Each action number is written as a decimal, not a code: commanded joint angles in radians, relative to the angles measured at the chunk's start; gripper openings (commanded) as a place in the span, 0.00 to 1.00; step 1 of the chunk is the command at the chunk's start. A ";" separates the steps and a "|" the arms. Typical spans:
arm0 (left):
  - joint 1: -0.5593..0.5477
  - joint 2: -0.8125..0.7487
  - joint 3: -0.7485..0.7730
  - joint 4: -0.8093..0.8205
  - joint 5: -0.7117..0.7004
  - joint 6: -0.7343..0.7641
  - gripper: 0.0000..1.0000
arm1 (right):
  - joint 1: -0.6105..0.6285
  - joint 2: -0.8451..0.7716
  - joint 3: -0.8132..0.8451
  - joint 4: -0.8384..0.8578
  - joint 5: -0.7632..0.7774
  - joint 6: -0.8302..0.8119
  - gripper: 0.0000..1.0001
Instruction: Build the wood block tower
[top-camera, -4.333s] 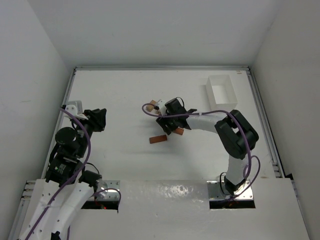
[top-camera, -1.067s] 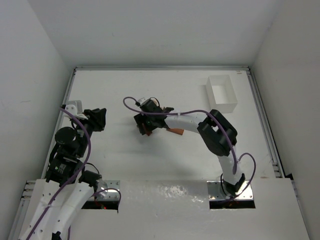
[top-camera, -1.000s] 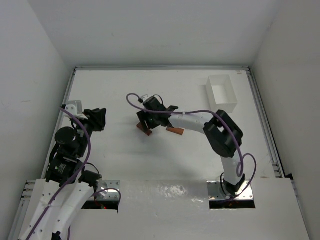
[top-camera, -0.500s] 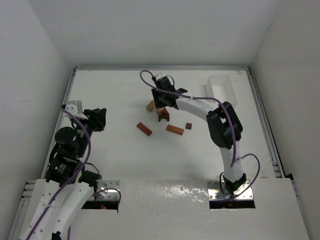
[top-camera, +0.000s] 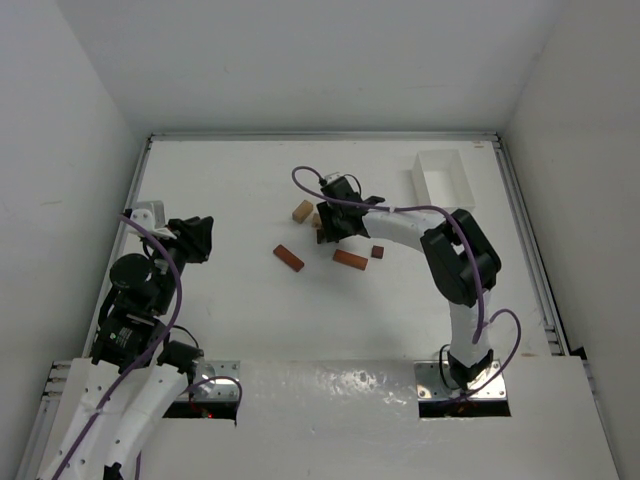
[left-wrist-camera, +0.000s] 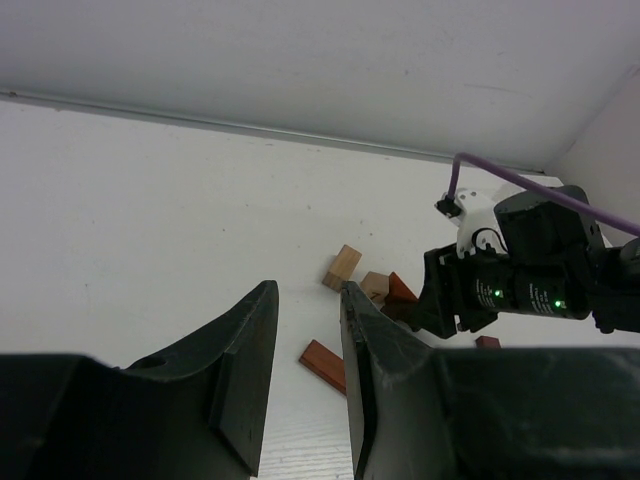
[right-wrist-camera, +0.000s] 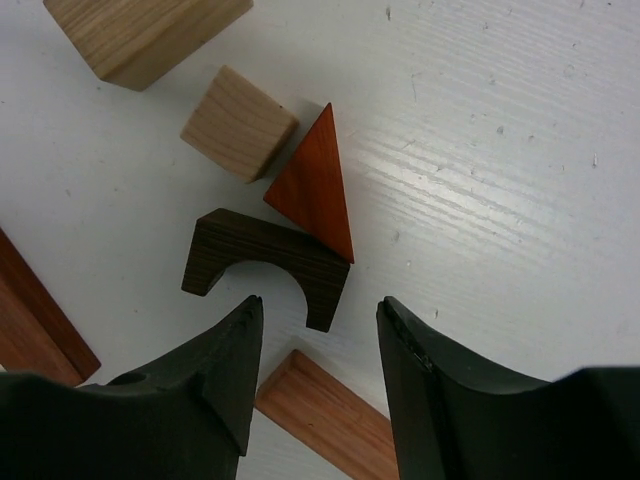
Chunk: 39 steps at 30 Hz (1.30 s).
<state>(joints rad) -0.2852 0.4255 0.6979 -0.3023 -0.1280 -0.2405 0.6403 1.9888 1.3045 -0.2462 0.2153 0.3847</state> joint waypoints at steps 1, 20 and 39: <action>0.014 0.002 -0.001 0.045 0.010 0.004 0.29 | -0.010 -0.022 -0.001 0.038 -0.033 0.016 0.49; 0.012 0.220 -0.084 0.153 0.328 -0.288 0.42 | -0.025 -0.181 -0.223 0.335 -0.117 -0.030 0.07; -0.321 0.668 -0.173 0.640 0.252 -0.551 0.64 | 0.013 -0.542 -0.557 0.519 -0.309 0.086 0.06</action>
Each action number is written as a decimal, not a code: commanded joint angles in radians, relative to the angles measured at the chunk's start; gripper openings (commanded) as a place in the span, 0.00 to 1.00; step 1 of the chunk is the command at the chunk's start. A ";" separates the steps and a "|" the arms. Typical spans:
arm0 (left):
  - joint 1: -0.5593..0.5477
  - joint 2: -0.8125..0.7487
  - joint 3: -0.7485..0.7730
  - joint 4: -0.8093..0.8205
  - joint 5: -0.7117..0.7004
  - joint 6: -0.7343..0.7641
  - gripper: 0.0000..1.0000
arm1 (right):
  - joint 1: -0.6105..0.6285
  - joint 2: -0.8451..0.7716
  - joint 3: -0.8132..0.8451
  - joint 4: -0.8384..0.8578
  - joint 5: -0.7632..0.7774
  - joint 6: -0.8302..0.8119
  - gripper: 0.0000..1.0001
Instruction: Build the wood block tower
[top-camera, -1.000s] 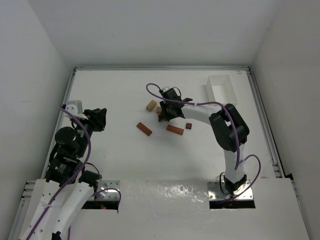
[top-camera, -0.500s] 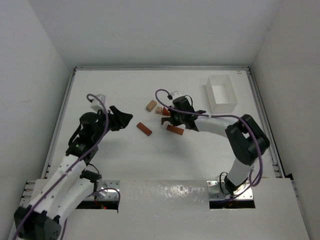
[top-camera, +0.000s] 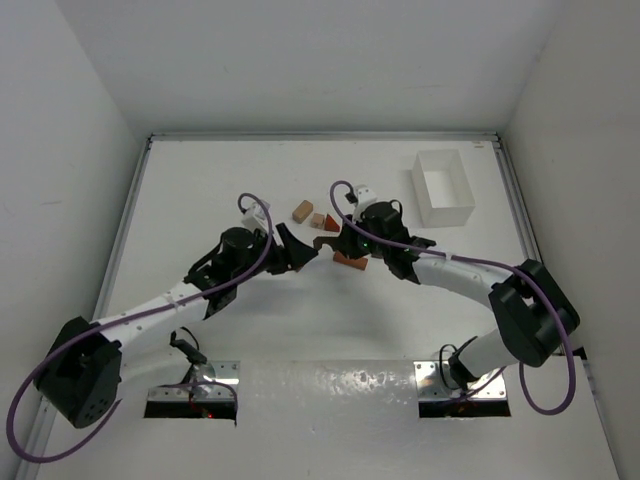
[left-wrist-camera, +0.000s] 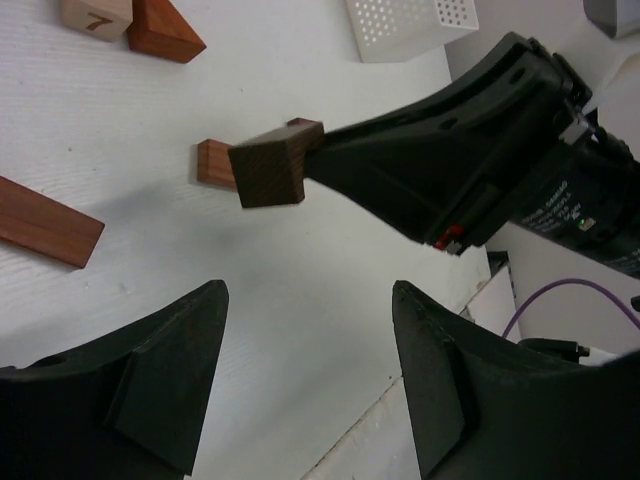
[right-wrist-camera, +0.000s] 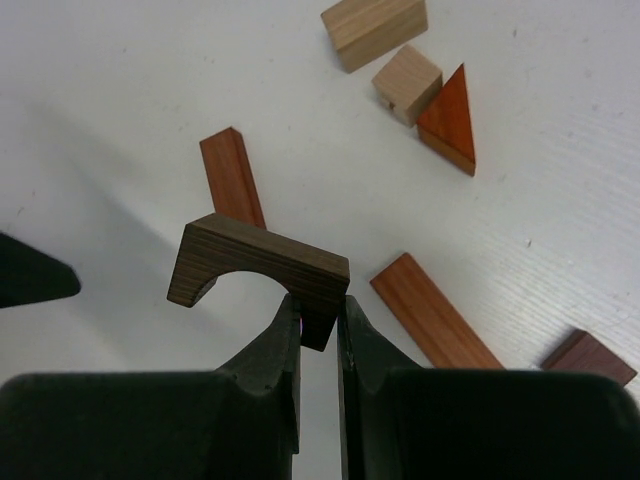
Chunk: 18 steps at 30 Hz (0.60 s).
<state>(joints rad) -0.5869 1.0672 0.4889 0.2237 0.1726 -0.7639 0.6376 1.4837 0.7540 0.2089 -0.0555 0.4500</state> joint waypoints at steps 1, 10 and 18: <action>-0.021 0.049 0.037 0.133 -0.059 -0.029 0.64 | 0.022 -0.037 -0.008 0.064 -0.041 0.021 0.06; -0.024 0.142 0.051 0.212 -0.124 -0.014 0.59 | 0.036 -0.048 -0.018 0.078 -0.073 0.033 0.06; -0.027 0.208 0.063 0.278 -0.094 -0.023 0.52 | 0.037 -0.054 -0.027 0.104 -0.107 0.056 0.06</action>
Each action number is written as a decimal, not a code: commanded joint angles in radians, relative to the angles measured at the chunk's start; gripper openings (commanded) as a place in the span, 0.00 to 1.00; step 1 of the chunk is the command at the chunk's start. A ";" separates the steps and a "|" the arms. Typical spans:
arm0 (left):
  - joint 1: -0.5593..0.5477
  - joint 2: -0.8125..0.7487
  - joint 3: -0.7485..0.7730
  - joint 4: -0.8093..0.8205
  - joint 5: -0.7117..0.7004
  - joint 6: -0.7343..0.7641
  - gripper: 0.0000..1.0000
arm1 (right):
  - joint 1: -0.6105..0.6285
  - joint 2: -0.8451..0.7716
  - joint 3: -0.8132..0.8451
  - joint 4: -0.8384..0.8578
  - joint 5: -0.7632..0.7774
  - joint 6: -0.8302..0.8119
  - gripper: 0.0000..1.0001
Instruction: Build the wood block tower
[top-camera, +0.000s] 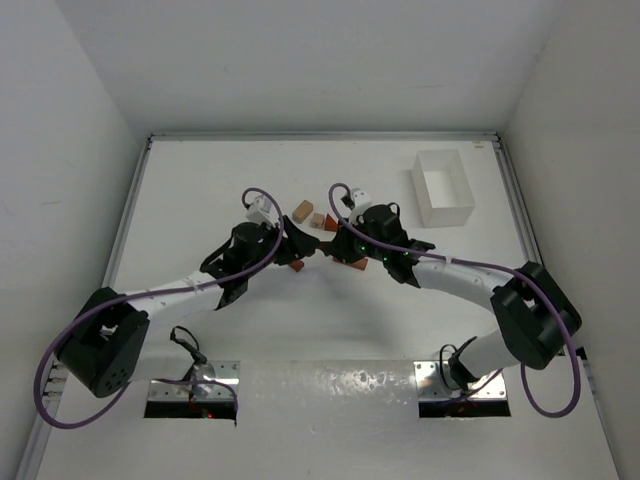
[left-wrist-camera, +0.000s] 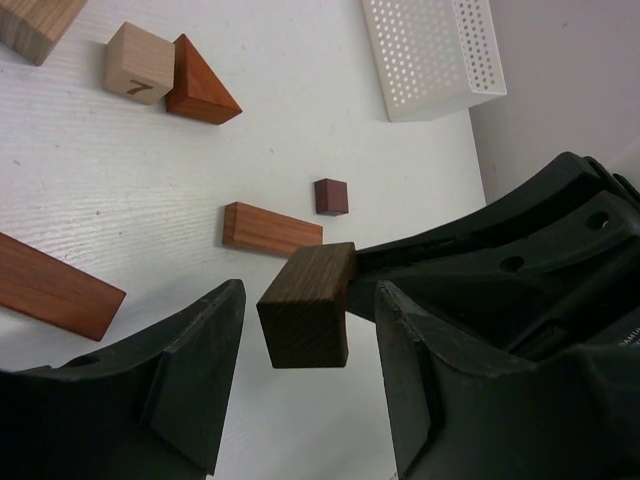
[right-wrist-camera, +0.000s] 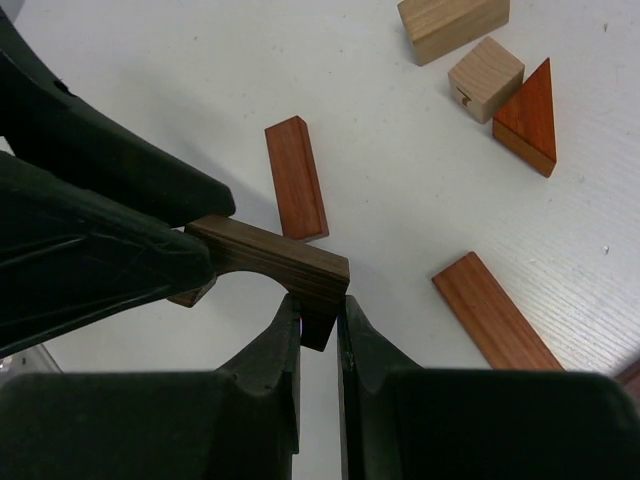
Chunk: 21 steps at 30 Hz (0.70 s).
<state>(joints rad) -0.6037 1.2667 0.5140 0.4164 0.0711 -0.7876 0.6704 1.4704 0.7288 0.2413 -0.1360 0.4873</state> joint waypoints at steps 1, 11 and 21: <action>-0.010 0.013 0.041 0.087 0.009 -0.001 0.51 | 0.005 -0.041 -0.003 0.073 -0.028 0.019 0.06; -0.011 0.031 0.043 0.104 0.022 -0.009 0.19 | 0.005 -0.045 -0.011 0.087 -0.040 0.030 0.06; -0.010 -0.004 0.037 0.062 0.056 0.051 0.00 | 0.003 -0.056 0.003 0.073 -0.120 0.030 0.22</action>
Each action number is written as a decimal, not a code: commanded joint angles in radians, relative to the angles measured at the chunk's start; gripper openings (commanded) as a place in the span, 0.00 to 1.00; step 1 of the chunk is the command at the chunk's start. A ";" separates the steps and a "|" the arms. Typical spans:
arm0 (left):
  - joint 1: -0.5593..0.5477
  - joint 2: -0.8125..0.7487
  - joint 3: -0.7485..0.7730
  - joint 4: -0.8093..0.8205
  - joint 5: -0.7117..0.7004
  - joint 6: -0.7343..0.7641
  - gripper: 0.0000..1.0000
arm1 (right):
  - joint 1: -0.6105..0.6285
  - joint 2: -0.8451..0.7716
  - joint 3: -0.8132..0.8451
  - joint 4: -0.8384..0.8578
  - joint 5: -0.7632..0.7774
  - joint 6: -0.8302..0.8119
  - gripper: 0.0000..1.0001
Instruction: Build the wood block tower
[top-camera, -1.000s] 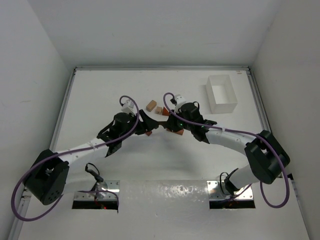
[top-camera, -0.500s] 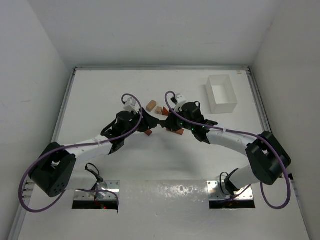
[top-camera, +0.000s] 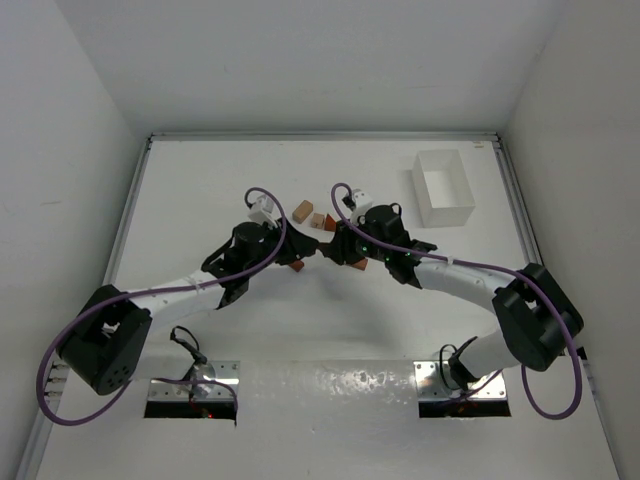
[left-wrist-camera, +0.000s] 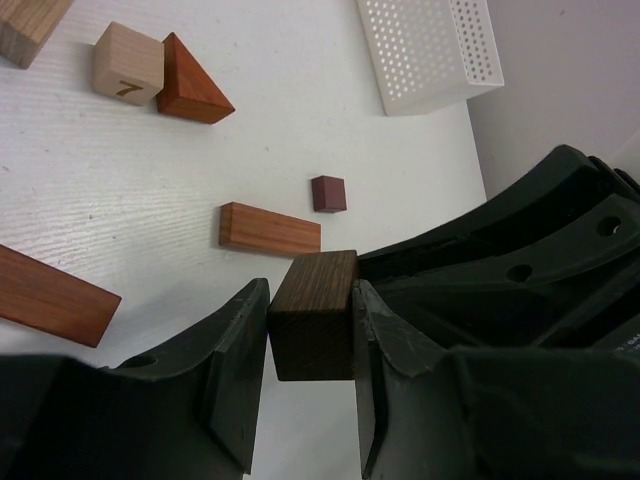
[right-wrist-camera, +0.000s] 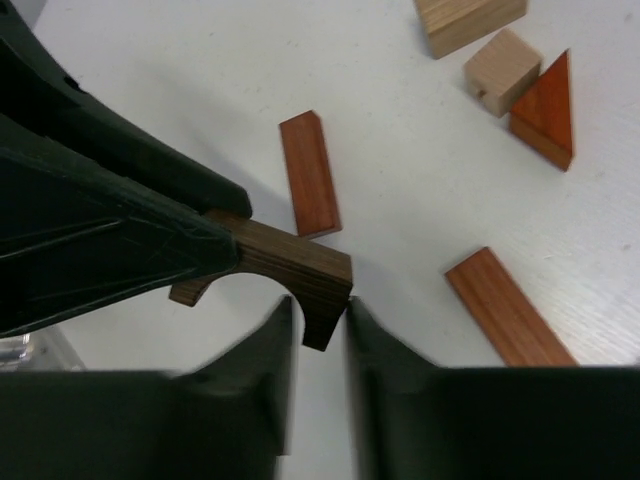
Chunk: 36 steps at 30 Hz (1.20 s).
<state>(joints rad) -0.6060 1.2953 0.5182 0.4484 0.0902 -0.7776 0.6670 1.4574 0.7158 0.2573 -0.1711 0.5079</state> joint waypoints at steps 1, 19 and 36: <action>-0.008 -0.042 0.031 0.024 0.033 0.060 0.00 | 0.005 -0.042 0.030 0.043 -0.111 0.003 0.34; -0.008 -0.370 -0.055 -0.137 0.120 0.277 0.00 | -0.109 -0.193 0.108 -0.193 -0.742 -0.337 0.59; -0.034 -0.458 -0.118 -0.002 0.399 0.267 0.00 | -0.107 0.023 0.333 -0.374 -1.001 -0.548 0.72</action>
<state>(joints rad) -0.6281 0.8623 0.3927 0.3500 0.4290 -0.5201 0.5587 1.4380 1.0080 -0.1150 -1.0866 -0.0177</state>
